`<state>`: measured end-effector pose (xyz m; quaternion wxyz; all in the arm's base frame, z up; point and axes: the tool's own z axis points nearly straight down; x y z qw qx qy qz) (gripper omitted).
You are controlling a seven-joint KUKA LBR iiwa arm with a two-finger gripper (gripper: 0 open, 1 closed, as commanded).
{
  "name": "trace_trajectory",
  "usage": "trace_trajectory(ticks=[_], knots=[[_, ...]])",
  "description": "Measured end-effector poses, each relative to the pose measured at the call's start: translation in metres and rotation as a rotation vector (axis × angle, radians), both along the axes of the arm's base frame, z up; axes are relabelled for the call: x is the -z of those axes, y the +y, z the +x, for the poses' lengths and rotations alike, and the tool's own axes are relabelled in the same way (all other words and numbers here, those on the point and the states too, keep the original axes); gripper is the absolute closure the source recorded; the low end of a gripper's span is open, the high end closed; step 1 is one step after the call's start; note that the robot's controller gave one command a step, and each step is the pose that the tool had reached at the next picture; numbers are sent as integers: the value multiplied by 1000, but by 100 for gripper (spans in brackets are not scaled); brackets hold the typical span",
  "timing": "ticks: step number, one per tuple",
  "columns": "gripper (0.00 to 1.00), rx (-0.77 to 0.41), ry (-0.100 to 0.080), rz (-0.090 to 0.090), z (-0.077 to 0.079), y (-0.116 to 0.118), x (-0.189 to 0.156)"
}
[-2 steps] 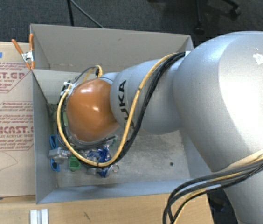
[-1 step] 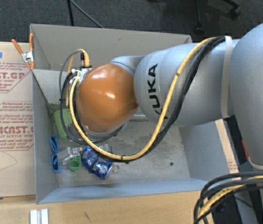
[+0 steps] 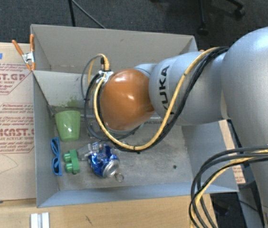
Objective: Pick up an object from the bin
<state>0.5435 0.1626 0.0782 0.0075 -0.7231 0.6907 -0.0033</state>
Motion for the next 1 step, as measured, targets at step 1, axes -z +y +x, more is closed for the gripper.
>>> trace_trajectory(ticks=[1], knots=[[100, -4, 3, 1, -2, 3, -2]])
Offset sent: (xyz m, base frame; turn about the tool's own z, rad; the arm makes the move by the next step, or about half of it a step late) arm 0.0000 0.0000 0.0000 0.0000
